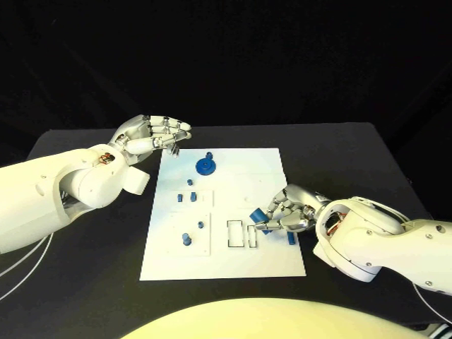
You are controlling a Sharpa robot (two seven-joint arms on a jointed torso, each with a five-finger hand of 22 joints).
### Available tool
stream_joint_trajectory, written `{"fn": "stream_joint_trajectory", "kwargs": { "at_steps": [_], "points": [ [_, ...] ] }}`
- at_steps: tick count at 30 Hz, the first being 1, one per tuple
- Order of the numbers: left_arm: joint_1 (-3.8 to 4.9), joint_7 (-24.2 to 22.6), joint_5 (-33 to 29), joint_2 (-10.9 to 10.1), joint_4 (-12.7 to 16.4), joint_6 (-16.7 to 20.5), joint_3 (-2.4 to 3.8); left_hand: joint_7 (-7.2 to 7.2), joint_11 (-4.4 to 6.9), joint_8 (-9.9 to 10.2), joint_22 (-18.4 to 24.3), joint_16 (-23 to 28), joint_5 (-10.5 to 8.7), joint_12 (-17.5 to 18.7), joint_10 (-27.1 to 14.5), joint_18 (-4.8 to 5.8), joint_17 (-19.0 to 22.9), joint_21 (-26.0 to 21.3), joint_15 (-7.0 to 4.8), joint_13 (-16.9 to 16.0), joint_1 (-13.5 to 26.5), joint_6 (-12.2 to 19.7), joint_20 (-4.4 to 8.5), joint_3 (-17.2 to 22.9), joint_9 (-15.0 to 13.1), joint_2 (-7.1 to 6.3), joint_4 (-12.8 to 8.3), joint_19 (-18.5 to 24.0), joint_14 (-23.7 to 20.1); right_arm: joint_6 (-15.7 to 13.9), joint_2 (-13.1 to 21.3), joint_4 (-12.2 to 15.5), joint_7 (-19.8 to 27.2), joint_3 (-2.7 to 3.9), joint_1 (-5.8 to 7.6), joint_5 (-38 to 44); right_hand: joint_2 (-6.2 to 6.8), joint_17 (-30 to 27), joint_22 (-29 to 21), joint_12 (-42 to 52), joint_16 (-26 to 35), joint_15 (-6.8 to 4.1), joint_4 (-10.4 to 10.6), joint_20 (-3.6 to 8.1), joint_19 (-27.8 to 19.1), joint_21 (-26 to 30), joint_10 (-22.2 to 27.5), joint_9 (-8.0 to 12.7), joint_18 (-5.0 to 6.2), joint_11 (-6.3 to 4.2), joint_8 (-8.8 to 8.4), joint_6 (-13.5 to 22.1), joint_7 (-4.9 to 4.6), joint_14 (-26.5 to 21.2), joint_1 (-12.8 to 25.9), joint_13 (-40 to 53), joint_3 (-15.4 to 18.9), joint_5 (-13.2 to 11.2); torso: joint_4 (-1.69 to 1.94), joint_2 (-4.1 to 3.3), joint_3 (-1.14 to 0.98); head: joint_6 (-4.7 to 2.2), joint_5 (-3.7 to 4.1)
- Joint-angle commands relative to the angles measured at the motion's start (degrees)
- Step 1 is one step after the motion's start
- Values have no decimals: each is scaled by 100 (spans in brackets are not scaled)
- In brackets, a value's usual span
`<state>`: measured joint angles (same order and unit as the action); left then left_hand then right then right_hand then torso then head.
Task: Assemble the parts on the task board
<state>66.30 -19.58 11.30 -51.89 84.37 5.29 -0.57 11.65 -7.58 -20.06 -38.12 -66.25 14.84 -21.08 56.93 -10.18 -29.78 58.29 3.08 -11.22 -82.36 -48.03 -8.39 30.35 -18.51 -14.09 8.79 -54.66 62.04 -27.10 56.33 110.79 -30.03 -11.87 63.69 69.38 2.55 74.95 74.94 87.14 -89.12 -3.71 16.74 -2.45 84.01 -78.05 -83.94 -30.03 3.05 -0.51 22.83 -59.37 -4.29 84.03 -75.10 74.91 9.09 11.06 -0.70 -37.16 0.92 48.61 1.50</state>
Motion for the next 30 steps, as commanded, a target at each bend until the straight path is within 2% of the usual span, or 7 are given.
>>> {"fn": "stream_joint_trajectory", "kwargs": {
  "at_steps": [1, 6, 9, 13, 17, 30],
  "points": [
    [3, -219, -103, 14, 0, 15, 3, -22, 24, -31, 7, 7, 38, -16, 28, -44, 4, -4, -4, -5, 60, -6, -21, 2, -9, 9, 24, 27, -14, 185, -105, -39, 124, 0, 0, -290, -100, 1248, 953, 18, -28, -55, 0, 31, 135, -17, -412, -24, -49, -37, 25, -154, 103, 546, 42, 1158, 66, 22, 3, -2, 6, 2, -12],
    [3, -232, -120, 44, -9, -8, 3, -24, 26, -34, 8, 6, 41, -22, 35, -44, 4, -5, -5, -7, 63, -6, -20, 2, -9, 10, 27, 28, -14, 466, -306, -149, 49, 0, -19, -413, -212, 1230, 942, -25, -23, -63, 3, 42, 121, 23, -388, -45, -42, -43, 33, -146, 111, 542, 180, 1114, 152, 23, 22, -3, 0, 14, -27],
    [3, -225, -124, 56, -12, -23, 3, -26, 28, -36, 8, 6, 43, -27, 40, -44, 4, -6, -7, -9, 63, -8, -20, 3, -10, 12, 29, 28, -15, 540, -417, -210, 46, 0, -35, -492, -268, 1251, 944, -37, -28, -66, 1, 45, 122, 24, -382, -55, -42, -47, 40, -148, 115, 546, 227, 1103, 181, 24, 5, -4, 5, 21, -36],
    [3, -205, -131, 62, -15, -37, 4, -27, 29, -39, 10, 6, 46, -31, 43, -44, 4, -8, -8, -10, 68, -8, -19, 4, -10, 17, 35, 30, -16, 536, -532, -283, 74, 0, -52, -573, -307, 1258, 944, -44, -29, -68, 0, 47, 121, 28, -379, -60, -42, -50, 45, -152, 119, 548, 240, 1096, 189, 27, 6, -3, 7, 37, -22],
    [4, -163, -132, 60, -21, -31, 4, -26, 29, -40, 10, 6, 46, -32, 43, -44, 4, -8, -8, -10, 69, -8, -19, 5, -10, 17, 36, 30, -16, 500, -641, -344, 98, 1, -73, -583, -320, 1260, 944, -40, -30, -70, -1, 48, 121, 29, -382, -62, -42, -52, 46, -153, 121, 548, 244, 1102, 193, 27, 6, -3, -2, 48, -43],
    [4, -64, -90, 50, -27, -31, 4, -24, 29, -37, 12, 6, 50, -36, 38, -45, 5, -12, -9, -11, 84, 9, -18, 1, -7, 9, 49, 31, -18, 455, -839, -526, 131, 1, -88, -372, -392, 1311, 971, -34, -42, -80, 3, 57, 143, -18, -394, -83, -52, -64, 66, -172, 134, 558, 343, 1118, 279, 22, 2, -6, -5, 71, -69]
  ]
}}
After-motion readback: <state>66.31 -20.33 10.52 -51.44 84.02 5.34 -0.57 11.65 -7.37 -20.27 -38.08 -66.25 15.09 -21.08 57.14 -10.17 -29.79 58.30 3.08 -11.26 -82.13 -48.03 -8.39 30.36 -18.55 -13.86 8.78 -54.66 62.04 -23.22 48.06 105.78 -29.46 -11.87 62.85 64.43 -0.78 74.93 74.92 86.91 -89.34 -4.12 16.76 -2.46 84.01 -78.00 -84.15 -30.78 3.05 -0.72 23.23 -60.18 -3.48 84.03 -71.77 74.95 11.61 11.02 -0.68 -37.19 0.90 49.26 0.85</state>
